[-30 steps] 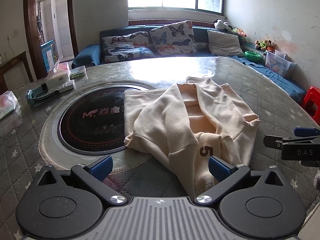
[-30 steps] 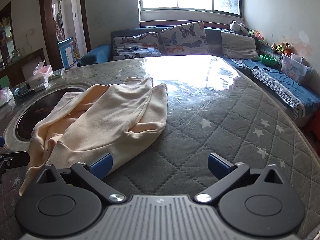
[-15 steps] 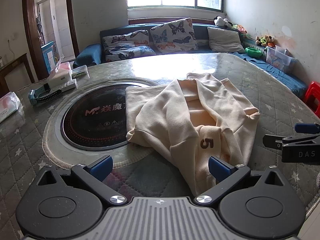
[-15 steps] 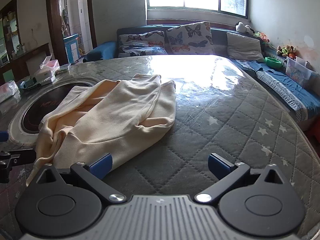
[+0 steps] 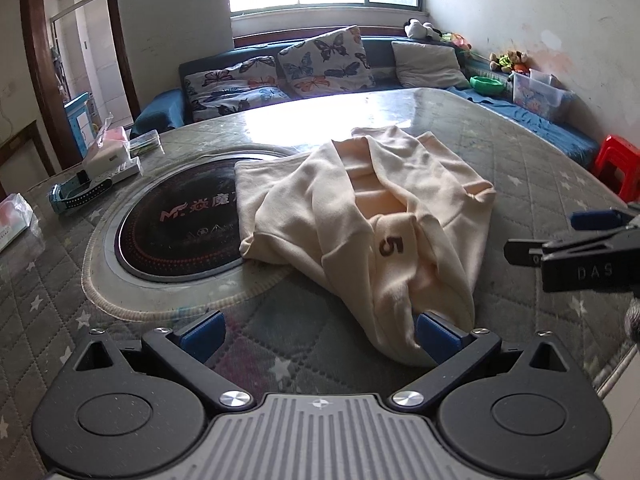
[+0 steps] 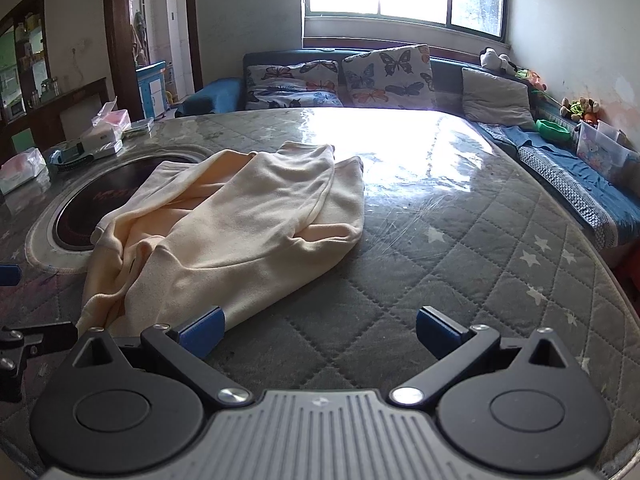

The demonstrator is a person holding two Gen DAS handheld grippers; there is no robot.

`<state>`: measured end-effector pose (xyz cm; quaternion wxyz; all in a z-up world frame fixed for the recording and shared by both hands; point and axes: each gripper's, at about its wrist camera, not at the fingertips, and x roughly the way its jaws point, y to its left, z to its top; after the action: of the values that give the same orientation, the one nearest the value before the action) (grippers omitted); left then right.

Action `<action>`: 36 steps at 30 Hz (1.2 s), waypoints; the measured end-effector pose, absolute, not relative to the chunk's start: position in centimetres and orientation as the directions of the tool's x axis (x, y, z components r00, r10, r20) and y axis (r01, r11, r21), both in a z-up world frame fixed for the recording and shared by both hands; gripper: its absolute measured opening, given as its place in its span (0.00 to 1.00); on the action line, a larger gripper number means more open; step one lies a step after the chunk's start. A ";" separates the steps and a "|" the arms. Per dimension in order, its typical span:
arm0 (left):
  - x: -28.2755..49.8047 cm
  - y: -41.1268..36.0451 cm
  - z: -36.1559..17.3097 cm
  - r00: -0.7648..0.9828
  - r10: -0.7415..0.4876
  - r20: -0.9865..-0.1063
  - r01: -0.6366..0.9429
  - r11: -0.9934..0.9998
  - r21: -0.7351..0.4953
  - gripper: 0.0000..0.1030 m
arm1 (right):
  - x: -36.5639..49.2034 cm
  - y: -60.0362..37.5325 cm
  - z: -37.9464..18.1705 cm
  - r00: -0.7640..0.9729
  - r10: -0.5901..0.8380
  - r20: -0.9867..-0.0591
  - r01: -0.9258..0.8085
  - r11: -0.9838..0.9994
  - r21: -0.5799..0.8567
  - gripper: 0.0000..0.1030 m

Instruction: Fold clothes

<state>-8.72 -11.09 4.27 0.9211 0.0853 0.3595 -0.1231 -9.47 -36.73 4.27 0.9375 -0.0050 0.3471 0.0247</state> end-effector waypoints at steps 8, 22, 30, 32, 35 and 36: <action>-9.7 -11.0 3.9 0.703 -0.176 -0.689 0.310 0.948 0.073 1.00 | -10.3 -36.5 4.2 0.761 0.047 -0.647 -0.054 0.999 0.009 1.00; -10.4 -10.8 3.4 0.705 -0.170 -0.688 0.305 0.949 0.078 1.00 | -11.2 -35.7 4.1 0.767 0.052 -0.639 -0.069 0.998 -0.001 1.00; -9.7 -11.0 3.6 0.702 -0.175 -0.690 0.313 0.946 0.079 1.00 | -10.7 -35.3 4.5 0.769 0.057 -0.636 -0.085 0.996 -0.014 1.00; -9.4 -10.9 3.7 0.701 -0.176 -0.691 0.316 0.945 0.080 1.00 | -10.4 -35.1 4.5 0.769 0.058 -0.636 -0.089 0.996 -0.016 1.00; -9.1 -10.9 3.9 0.702 -0.176 -0.690 0.319 0.944 0.084 1.00 | -9.8 -34.9 4.6 0.766 0.063 -0.640 -0.096 0.995 -0.017 1.00; -8.9 -10.9 4.0 0.701 -0.179 -0.690 0.323 0.943 0.084 1.00 | -9.6 -34.8 4.6 0.766 0.064 -0.640 -0.098 0.995 -0.018 1.00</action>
<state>-8.95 -10.89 4.01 0.9169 0.0997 0.3615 -0.1369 -9.61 -34.82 4.58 0.9392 -0.0254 0.3396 0.0431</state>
